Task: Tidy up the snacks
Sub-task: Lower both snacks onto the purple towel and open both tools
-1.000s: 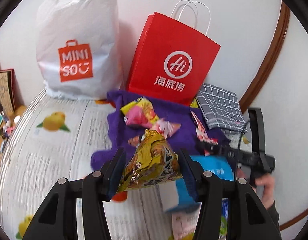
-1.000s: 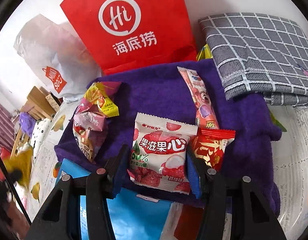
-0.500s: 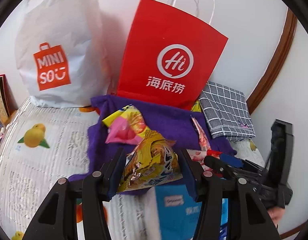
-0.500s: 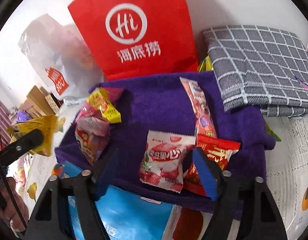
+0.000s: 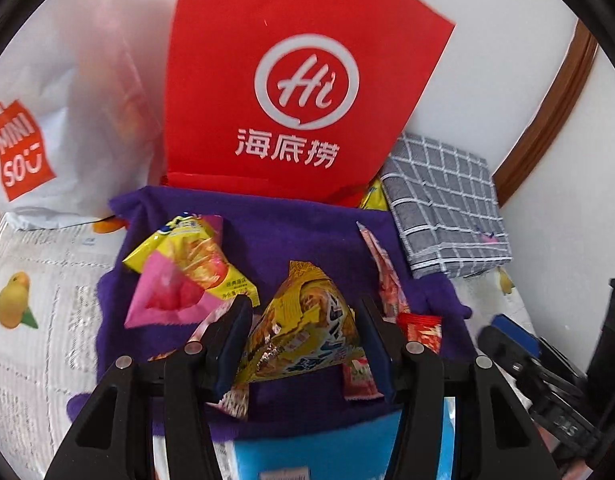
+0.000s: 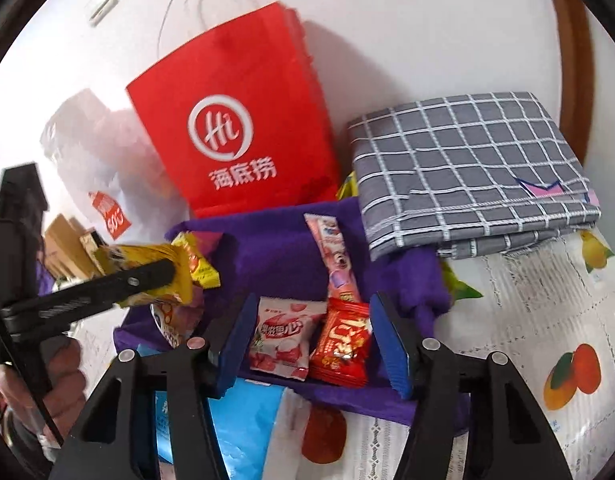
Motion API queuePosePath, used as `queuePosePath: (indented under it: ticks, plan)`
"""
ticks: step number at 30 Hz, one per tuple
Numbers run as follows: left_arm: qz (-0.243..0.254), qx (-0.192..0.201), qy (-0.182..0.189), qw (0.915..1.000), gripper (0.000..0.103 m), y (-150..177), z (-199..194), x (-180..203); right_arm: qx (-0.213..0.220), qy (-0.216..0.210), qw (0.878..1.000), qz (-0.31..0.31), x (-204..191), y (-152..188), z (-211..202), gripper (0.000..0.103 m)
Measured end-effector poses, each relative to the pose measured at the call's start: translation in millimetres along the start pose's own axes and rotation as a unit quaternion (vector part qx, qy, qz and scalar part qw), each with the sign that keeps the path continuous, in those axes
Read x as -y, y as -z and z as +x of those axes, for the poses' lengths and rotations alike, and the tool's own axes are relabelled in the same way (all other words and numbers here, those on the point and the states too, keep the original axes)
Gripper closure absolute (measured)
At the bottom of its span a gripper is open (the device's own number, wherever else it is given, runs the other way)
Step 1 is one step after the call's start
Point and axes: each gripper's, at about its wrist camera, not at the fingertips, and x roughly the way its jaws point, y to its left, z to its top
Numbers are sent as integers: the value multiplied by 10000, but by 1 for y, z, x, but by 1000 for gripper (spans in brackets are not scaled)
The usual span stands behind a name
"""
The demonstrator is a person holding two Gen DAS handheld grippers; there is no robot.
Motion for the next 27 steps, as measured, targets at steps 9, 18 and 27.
queuePosePath:
  ticks: [9,18,27]
  plan:
    - [136,-262,-109,9995,50,-5,29,9,-7,-37,9996,267,13,2,-3,45]
    - [253,-151,-222,9993,25,-9,18,14,27,-78,9998,161,7,2,-4,45]
    - [-44,-23,-13,10000,25,20,-24,-19,151,-118,9997,126,5,1,-11,48]
